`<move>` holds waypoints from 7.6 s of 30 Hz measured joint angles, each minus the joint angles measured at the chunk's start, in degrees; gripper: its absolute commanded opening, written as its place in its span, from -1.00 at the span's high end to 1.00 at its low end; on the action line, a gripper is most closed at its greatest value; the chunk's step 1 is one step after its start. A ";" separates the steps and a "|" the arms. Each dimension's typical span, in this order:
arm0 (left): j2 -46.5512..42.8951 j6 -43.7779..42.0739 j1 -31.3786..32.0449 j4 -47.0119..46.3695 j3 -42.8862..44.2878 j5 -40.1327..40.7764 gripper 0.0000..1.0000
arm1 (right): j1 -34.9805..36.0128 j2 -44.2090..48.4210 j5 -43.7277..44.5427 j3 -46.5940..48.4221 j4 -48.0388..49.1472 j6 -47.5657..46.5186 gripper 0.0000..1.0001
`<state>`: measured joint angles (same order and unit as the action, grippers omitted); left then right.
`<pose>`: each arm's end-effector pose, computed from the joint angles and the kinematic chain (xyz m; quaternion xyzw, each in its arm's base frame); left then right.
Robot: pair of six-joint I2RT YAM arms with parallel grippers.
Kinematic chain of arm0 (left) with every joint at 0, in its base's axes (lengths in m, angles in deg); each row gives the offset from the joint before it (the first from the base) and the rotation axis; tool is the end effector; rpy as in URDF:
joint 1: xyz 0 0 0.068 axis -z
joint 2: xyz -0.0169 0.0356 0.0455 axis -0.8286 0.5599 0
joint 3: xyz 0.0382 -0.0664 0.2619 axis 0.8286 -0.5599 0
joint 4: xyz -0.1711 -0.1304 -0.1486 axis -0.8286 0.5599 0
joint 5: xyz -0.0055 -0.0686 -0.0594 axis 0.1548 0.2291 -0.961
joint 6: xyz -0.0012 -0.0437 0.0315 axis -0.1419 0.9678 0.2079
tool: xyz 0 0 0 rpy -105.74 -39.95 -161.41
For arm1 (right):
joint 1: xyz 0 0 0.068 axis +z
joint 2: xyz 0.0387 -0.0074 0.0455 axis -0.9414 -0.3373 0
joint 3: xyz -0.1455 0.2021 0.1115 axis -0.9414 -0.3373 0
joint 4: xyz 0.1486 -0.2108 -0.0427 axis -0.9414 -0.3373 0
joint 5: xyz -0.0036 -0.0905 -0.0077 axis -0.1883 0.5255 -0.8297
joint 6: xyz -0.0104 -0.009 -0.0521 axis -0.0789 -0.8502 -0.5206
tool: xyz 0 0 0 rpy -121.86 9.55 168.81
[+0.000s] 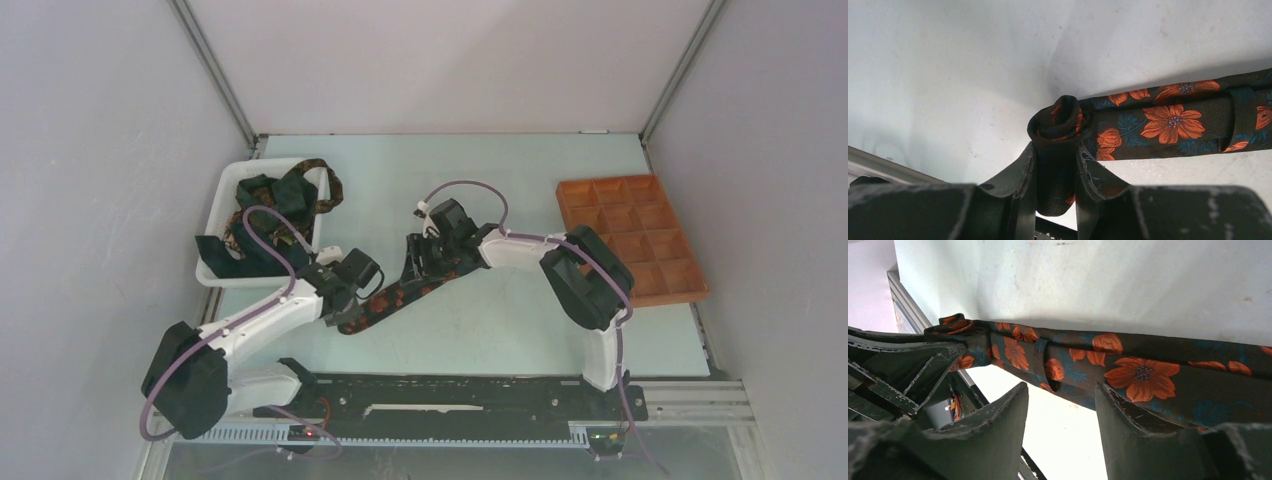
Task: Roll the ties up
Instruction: Roll the tie at the center of the board.
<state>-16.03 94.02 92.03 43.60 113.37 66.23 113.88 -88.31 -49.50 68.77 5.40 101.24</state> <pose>0.1555 -0.0947 0.1887 -0.1883 0.9530 0.0772 0.2246 0.2887 0.2982 0.1543 -0.1466 0.8978 0.3977 0.1199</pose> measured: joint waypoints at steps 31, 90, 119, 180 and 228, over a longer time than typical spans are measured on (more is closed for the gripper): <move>27.15 -0.76 7.93 13.03 18.34 7.45 0.48 | -13.64 6.93 4.61 -7.65 0.90 2.03 -0.51; -0.94 1.11 11.80 5.99 13.00 8.98 -0.80 | -12.39 9.73 3.56 -7.72 0.79 0.33 -0.48; -41.79 6.05 3.67 -6.49 -19.23 1.64 -0.66 | 6.29 17.22 6.01 -7.74 -1.40 -0.48 -0.08; -47.32 5.97 -0.33 -14.10 -25.49 -5.33 -0.75 | 11.47 -7.04 1.18 9.16 0.76 2.29 0.76; -36.89 0.37 -13.03 -43.28 -35.69 -22.38 0.30 | 9.14 -8.96 -2.93 9.33 0.90 1.88 0.84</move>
<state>-52.93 94.39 79.00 0.33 77.68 43.84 123.02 -97.27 -52.43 78.10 6.30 103.12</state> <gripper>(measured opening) 0.375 0.075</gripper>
